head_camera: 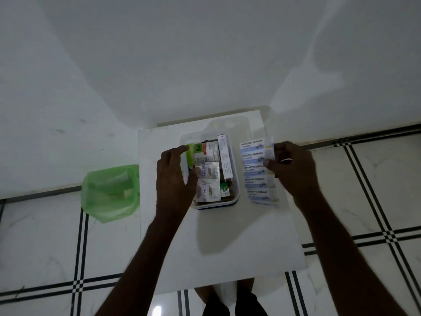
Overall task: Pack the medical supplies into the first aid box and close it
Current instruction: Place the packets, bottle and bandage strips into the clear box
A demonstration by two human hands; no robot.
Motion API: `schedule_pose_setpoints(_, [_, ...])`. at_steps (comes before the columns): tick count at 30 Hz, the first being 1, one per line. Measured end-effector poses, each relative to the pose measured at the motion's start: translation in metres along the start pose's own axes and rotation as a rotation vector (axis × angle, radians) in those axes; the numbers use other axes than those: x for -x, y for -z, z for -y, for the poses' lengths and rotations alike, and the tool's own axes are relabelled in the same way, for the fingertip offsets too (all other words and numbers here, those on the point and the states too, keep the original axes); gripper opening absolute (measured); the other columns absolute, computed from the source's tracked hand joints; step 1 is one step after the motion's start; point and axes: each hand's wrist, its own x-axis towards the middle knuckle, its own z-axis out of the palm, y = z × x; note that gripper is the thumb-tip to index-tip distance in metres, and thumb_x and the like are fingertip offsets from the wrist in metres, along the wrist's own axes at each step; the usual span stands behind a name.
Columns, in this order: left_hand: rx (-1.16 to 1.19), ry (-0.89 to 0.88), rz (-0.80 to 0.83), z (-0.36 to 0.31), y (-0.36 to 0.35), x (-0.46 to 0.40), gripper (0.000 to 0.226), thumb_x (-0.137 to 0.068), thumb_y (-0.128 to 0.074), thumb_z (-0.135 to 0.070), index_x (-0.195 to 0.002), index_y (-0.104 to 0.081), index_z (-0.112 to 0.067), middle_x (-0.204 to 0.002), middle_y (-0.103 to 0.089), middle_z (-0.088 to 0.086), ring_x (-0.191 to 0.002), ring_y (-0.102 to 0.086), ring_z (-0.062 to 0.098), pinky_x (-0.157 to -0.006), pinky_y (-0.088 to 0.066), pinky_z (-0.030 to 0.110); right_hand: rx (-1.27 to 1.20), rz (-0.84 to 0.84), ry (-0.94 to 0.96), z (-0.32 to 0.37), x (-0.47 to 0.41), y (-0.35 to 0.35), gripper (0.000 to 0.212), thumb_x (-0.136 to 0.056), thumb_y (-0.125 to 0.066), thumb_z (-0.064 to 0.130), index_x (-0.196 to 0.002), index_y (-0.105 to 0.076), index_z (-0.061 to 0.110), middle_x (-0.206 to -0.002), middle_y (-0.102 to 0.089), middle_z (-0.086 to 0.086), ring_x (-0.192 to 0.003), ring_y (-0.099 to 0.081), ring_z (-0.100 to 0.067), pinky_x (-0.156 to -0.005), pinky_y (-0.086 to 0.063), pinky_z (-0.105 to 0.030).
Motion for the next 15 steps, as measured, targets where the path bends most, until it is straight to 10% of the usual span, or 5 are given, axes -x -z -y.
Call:
schedule_pose_setpoints(7, [0.146, 0.076, -0.036, -0.007, 0.012, 0.001, 0.022, -0.099, -0.061, -0.026, -0.119, -0.066, -0.019, -0.117, -0.062, -0.005, -0.111, -0.061, 0.019, -0.089, -0.054, 0.046, -0.239, 0.195, 0.032, 0.067, 0.022, -0.009, 0.026, -0.078, -0.076, 0.006, -0.102, -0.071, 0.016, -0.085, -0.075, -0.010, -0.074, -0.076, -0.027, -0.062, -0.063, -0.049])
schedule_pose_setpoints(15, [0.054, 0.173, 0.019, 0.002, 0.005, 0.009, 0.059, -0.089, -0.071, -0.017, -0.142, -0.047, -0.018, -0.134, -0.053, 0.006, -0.110, -0.062, 0.023, -0.088, -0.056, 0.044, 0.238, 0.068, 0.247, 0.065, 0.034, -0.080, 0.032, -0.086, -0.071, 0.018, -0.117, -0.062, 0.014, -0.106, -0.076, -0.008, -0.089, -0.074, -0.028, -0.078, -0.061, -0.040])
